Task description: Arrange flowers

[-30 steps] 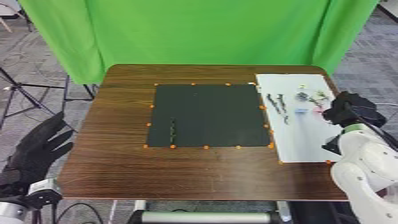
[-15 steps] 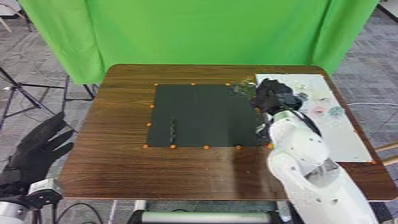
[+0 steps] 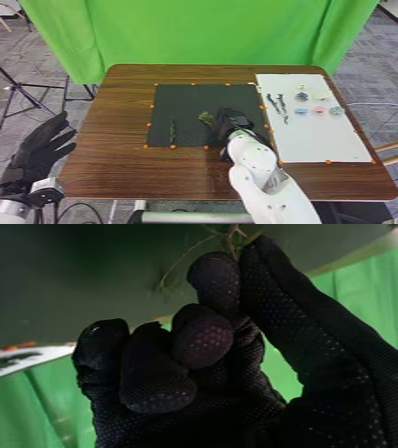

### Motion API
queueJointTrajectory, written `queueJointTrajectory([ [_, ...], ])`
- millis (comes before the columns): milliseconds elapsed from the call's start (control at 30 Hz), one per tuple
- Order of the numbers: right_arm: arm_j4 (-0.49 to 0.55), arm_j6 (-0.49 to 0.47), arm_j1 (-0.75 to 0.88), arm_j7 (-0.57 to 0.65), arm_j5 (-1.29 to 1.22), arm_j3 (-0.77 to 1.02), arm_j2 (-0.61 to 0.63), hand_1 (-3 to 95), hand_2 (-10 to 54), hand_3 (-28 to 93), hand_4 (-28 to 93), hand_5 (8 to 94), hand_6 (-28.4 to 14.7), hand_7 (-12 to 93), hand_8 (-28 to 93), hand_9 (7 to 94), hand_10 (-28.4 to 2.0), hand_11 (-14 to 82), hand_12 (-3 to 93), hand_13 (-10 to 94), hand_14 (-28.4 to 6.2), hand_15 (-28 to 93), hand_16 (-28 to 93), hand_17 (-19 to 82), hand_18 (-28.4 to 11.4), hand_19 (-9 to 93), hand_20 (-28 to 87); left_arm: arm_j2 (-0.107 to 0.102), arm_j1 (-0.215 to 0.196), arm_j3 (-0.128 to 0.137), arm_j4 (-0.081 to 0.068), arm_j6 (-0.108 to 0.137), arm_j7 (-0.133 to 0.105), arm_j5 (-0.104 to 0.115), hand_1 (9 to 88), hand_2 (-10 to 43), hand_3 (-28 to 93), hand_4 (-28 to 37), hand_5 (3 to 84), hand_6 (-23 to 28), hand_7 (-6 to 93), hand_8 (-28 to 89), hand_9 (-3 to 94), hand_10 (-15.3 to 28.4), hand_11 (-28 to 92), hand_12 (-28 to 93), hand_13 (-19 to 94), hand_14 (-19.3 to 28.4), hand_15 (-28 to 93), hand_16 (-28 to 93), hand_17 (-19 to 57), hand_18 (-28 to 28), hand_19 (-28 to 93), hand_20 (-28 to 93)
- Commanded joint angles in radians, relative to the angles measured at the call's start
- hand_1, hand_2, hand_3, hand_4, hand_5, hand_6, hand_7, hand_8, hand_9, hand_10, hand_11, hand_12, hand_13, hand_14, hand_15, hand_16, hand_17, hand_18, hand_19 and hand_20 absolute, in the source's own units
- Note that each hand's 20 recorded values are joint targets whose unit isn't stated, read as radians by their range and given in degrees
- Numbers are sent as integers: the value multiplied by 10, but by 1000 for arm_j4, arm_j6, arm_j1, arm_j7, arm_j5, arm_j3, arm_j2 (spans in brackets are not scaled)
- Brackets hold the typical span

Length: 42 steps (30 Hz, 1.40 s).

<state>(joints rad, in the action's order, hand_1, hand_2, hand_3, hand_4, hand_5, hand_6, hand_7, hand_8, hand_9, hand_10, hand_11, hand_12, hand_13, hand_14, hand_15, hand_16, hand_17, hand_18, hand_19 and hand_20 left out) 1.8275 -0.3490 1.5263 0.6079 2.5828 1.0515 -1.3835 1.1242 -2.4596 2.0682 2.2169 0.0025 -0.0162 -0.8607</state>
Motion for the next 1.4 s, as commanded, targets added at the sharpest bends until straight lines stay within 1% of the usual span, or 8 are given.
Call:
queueJointTrajectory([
  [33, -23, 22, 42, -2, 57, -6, -56, 414, -95, 834, -204, 725, 2, 569, 242, 796, -104, 627, 494, 754, -92, 853, 372, 329, -239, 875, 482, -7, 0, -5, -1, -6, 13, 0, 227, -54, 706, -283, 208, 6, 197, -99, 169, 80, 111, 194, 138, 112, 180, 50, -103, 195, 380, 75],
  [400, -20, 41, 88, -37, 90, -1, -135, 411, -95, 837, -204, 733, 5, 562, 242, 803, -101, 624, 494, 760, -89, 852, 374, 334, -240, 881, 479, -18, 14, -13, -7, -10, 22, 1, 228, -53, 705, -283, 208, 6, 196, -99, 170, 81, 112, 194, 139, 111, 180, 50, -102, 194, 379, 75],
  [700, -48, 74, 82, -48, 105, 2, -152, 409, -95, 840, -208, 736, 4, 558, 245, 804, -101, 621, 497, 760, -89, 851, 378, 333, -240, 881, 478, -24, 21, -19, -11, -12, 24, 2, 228, -53, 705, -283, 208, 5, 197, -99, 170, 80, 111, 193, 139, 111, 179, 50, -103, 193, 377, 75],
  [800, -60, 82, 80, -41, 114, 13, -156, 408, -95, 841, -207, 735, 4, 558, 245, 803, -101, 621, 498, 760, -88, 851, 378, 333, -240, 881, 478, -24, 23, -20, -12, -13, 26, 2, 228, -54, 706, -283, 207, 5, 196, -99, 169, 79, 109, 193, 139, 111, 179, 50, -103, 193, 377, 75],
  [933, -56, 95, 85, -45, 118, 20, -149, 402, -95, 838, -210, 733, 9, 559, 236, 801, -100, 620, 499, 756, -89, 849, 380, 332, -238, 880, 477, -21, 17, -16, -9, -12, 23, 2, 228, -54, 706, -283, 208, 5, 196, -99, 170, 79, 110, 194, 140, 111, 178, 50, -103, 193, 377, 76],
  [1067, -53, 91, 84, -52, 120, 27, -147, 389, -95, 826, -222, 720, 12, 567, 228, 790, -102, 618, 502, 748, -88, 847, 382, 324, -237, 876, 478, -22, 21, -16, -11, -13, 24, 1, 228, -54, 706, -283, 207, 5, 197, -99, 170, 80, 110, 194, 140, 111, 179, 50, -103, 192, 377, 76],
  [1200, -38, 81, 89, -58, 118, 24, -140, 367, -95, 824, -235, 704, 10, 572, 221, 778, -103, 618, 502, 736, -93, 847, 385, 315, -235, 870, 480, -19, 15, -13, -8, -14, 22, 2, 227, -54, 706, -283, 208, 5, 197, -100, 170, 80, 111, 194, 140, 111, 179, 50, -103, 192, 377, 76],
  [1400, -15, 68, 103, -73, 116, 14, -136, 353, -95, 822, -246, 683, 5, 579, 214, 747, -111, 622, 505, 720, -95, 848, 384, 300, -235, 860, 485, -19, 17, -13, -9, -15, 24, 2, 228, -54, 706, -283, 207, 5, 197, -99, 170, 80, 110, 195, 140, 111, 180, 50, -103, 192, 377, 76],
])
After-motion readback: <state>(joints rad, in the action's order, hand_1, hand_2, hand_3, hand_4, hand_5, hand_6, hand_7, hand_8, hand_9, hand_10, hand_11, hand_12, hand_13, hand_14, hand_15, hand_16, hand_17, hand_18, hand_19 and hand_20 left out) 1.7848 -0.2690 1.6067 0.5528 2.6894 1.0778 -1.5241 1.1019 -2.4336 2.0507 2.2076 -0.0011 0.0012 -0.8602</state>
